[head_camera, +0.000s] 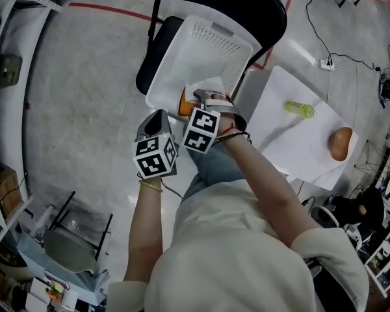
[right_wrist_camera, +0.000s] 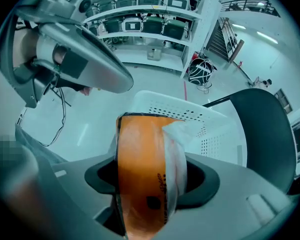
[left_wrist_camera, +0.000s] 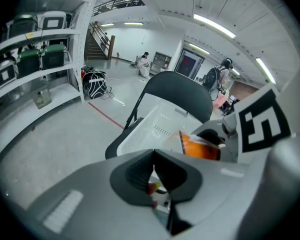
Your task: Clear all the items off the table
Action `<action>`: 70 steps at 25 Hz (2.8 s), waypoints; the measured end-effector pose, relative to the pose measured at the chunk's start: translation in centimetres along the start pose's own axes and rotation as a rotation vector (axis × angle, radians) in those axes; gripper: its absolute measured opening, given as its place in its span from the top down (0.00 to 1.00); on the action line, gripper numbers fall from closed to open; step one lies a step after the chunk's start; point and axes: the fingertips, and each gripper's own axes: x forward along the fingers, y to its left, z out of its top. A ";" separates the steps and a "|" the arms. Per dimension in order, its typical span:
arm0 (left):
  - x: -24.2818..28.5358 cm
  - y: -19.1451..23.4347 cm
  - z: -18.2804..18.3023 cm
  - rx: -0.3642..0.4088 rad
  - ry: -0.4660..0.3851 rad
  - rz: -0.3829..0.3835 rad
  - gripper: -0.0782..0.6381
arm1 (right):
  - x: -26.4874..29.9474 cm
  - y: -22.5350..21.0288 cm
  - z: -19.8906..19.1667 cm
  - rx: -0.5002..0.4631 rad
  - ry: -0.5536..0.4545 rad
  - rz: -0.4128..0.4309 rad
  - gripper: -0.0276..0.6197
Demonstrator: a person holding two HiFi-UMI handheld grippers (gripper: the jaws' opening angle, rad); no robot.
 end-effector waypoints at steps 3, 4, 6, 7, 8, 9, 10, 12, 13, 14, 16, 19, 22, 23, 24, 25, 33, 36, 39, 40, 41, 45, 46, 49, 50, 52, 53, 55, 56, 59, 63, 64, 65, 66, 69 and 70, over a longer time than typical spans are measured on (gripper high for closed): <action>0.9 0.3 0.2 -0.008 0.004 -0.003 0.88 | 0.6 -0.8 0.8 0.010 -0.008 0.004 0.49; 1.2 0.4 0.2 -0.011 0.005 -0.004 0.88 | 0.8 -1.1 1.0 0.011 -0.011 0.006 0.49; 1.7 0.7 0.3 -0.016 0.008 -0.003 0.88 | 1.3 -1.5 1.4 0.011 -0.018 0.008 0.49; 1.9 0.8 0.4 -0.018 0.010 -0.002 0.88 | 1.6 -1.6 1.7 0.011 -0.020 0.009 0.49; 2.2 0.9 0.5 -0.017 0.012 -0.002 0.88 | 1.9 -1.8 1.8 0.011 -0.022 0.010 0.49; 2.5 1.0 0.5 -0.016 0.015 -0.001 0.88 | 2.3 -1.9 2.0 0.012 -0.023 0.012 0.49; 2.8 1.1 0.6 -0.014 0.018 -0.001 0.88 | 2.7 -2.0 2.0 0.014 -0.023 0.015 0.49; 3.4 1.3 0.5 -0.007 0.025 -0.001 0.88 | 3.7 -1.9 1.9 0.026 -0.020 0.022 0.49; 3.7 1.4 0.5 -0.002 0.028 -0.001 0.88 | 4.2 -1.8 1.8 0.033 -0.017 0.028 0.49; 3.9 1.5 0.4 0.001 0.032 0.000 0.88 | 4.8 -1.6 1.6 0.039 -0.013 0.033 0.49; 4.5 1.6 0.2 0.007 0.041 0.000 0.88 | 6.0 -1.2 1.0 0.051 -0.005 0.042 0.49; 5.4 1.7 0.0 0.019 0.054 -0.001 0.88 | 7.7 -0.9 0.0 0.074 0.011 0.051 0.49; 6.0 1.9 0.1 0.035 0.060 0.002 0.88 | 8.9 -0.8 -0.6 0.104 0.011 0.055 0.49; 6.1 2.0 0.1 0.036 0.061 0.004 0.88 | 9.3 -0.9 -0.6 0.114 0.008 0.055 0.49; 6.3 2.1 0.1 0.034 0.061 0.007 0.88 | 9.6 -0.9 -0.7 0.124 0.006 0.055 0.49; 6.4 2.2 0.2 0.030 0.061 0.009 0.88 | 9.9 -1.0 -0.7 0.132 0.005 0.056 0.49; 7.2 2.8 0.3 0.020 0.064 0.018 0.88 | 11.8 -1.4 -1.2 0.198 0.009 0.069 0.49; 7.2 2.8 0.3 0.019 0.064 0.021 0.88 | 12.0 -1.3 -1.0 0.207 0.004 0.078 0.47; 7.3 2.8 0.3 0.014 0.062 0.023 0.88 | 12.0 -1.4 -1.1 0.234 0.000 0.076 0.43; 7.4 2.7 0.3 0.014 0.062 0.023 0.88 | 12.0 -1.4 -1.1 0.242 -0.004 0.078 0.41; 7.4 2.6 0.3 0.014 0.062 0.023 0.88 | 11.9 -1.4 -1.1 0.245 -0.009 0.079 0.41; 7.3 2.3 0.4 0.017 0.059 0.024 0.88 | 11.2 -1.4 -1.0 0.234 -0.023 0.071 0.42; 7.2 2.2 0.4 0.016 0.057 0.024 0.88 | 11.0 -1.4 -1.0 0.233 -0.025 0.069 0.42; 7.0 1.9 0.5 0.017 0.052 0.026 0.88 | 10.5 -1.4 -0.9 0.234 -0.037 0.065 0.43; 7.0 1.9 0.5 0.017 0.049 0.026 0.88 | 10.3 -1.5 -0.8 0.235 -0.043 0.062 0.44; 6.8 1.7 0.6 0.018 0.045 0.026 0.88 | 9.8 -1.5 -0.6 0.236 -0.056 0.055 0.45; 6.7 1.6 0.7 0.019 0.042 0.025 0.88 | 9.5 -1.6 -0.5 0.236 -0.061 0.053 0.45; 6.3 1.4 0.7 0.020 0.037 0.026 0.88 | 8.8 -1.6 -0.3 0.234 -0.072 0.045 0.49; 6.1 1.3 0.8 0.020 0.034 0.027 0.88 | 8.4 -1.7 -0.3 0.235 -0.079 0.036 0.53; 5.5 0.8 0.9 0.018 0.020 0.028 0.88 | 7.0 -2.5 -0.6 0.264 -0.102 -0.018 0.86; 4.4 0.1 0.6 0.019 0.006 0.032 0.88 | 5.0 -2.9 -1.0 0.304 -0.135 -0.045 0.96; 4.1 -0.1 0.5 0.019 0.002 0.033 0.88 | 4.5 -2.9 -1.1 0.304 -0.142 -0.052 0.96; 3.8 -0.3 0.4 0.018 -0.002 0.033 0.88 | 4.0 -2.9 -1.1 0.302 -0.149 -0.061 0.96; 3.4 -0.5 0.3 0.017 -0.006 0.033 0.88 | 3.4 -2.9 -1.2 0.300 -0.155 -0.070 0.96; 2.5 -1.1 0.0 0.014 -0.015 0.033 0.88 | 1.9 -2.7 -1.4 0.301 -0.173 -0.090 0.96; 2.2 -1.3 -0.2 0.013 -0.018 0.033 0.88 | 1.5 -2.6 -1.5 0.302 -0.179 -0.094 0.96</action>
